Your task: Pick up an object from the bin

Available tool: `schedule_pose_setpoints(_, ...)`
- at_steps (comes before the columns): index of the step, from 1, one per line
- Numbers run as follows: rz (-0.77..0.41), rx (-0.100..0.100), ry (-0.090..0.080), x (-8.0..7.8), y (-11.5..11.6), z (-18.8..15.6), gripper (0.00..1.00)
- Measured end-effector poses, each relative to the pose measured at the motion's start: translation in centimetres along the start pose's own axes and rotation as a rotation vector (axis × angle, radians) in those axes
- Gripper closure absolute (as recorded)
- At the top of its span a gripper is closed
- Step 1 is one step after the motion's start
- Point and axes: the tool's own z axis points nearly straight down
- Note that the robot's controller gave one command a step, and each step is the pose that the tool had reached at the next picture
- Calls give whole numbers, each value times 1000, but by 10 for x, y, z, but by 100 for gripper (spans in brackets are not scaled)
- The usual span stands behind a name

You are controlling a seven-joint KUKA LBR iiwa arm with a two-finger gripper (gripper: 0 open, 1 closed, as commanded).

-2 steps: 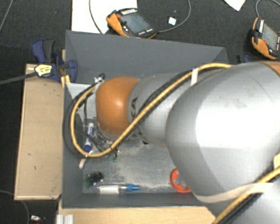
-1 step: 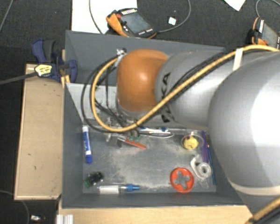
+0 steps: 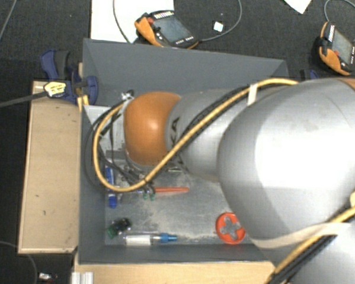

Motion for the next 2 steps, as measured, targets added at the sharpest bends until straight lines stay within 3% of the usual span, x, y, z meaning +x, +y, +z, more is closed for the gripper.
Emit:
schedule_pose_setpoints(1,-49,-7,-35,69,2,-26,100)
schedule_pose_setpoints(2,-53,-3,-20,-9,5,-3,100)
